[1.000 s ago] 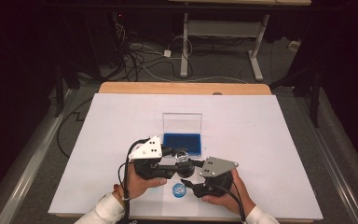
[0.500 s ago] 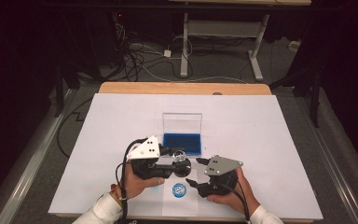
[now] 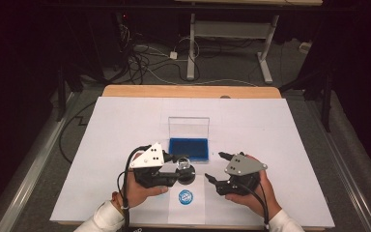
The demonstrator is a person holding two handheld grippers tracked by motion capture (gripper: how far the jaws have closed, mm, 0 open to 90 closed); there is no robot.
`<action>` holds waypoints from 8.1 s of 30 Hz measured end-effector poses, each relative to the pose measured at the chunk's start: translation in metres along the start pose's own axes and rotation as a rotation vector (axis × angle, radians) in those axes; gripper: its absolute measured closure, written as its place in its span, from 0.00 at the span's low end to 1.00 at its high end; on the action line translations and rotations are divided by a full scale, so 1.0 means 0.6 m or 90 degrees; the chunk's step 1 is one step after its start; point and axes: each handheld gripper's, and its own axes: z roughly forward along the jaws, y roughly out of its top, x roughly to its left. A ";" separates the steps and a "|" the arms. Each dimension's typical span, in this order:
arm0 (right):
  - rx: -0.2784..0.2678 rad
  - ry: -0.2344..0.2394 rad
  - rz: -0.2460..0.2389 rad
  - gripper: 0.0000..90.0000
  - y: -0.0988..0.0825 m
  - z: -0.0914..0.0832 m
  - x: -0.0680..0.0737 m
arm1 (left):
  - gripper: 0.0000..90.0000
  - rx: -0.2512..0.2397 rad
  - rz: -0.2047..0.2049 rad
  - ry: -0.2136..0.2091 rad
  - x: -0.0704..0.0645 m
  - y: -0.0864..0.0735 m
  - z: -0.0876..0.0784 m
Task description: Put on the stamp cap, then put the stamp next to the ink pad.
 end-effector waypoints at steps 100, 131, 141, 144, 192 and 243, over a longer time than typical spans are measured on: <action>0.017 -0.079 0.024 0.23 -0.084 -0.076 -0.013 | 0.60 0.054 -0.054 0.187 0.182 0.016 -0.053; 0.034 -0.073 0.015 0.23 -0.087 -0.069 -0.008 | 0.60 0.123 -0.097 0.229 0.216 -0.080 0.013; 0.042 -0.066 0.011 0.23 -0.088 -0.066 -0.004 | 0.60 0.159 -0.085 0.235 0.215 -0.095 0.027; 0.045 -0.064 0.009 0.23 -0.088 -0.065 -0.004 | 0.60 0.166 -0.086 0.237 0.215 -0.098 0.029; 0.028 -0.101 0.009 0.24 -0.083 -0.077 -0.009 | 0.17 0.076 -0.050 0.304 0.174 -0.058 0.006; 0.004 -0.123 0.020 0.24 -0.079 -0.097 -0.018 | 0.17 0.062 0.070 0.276 0.070 -0.010 -0.022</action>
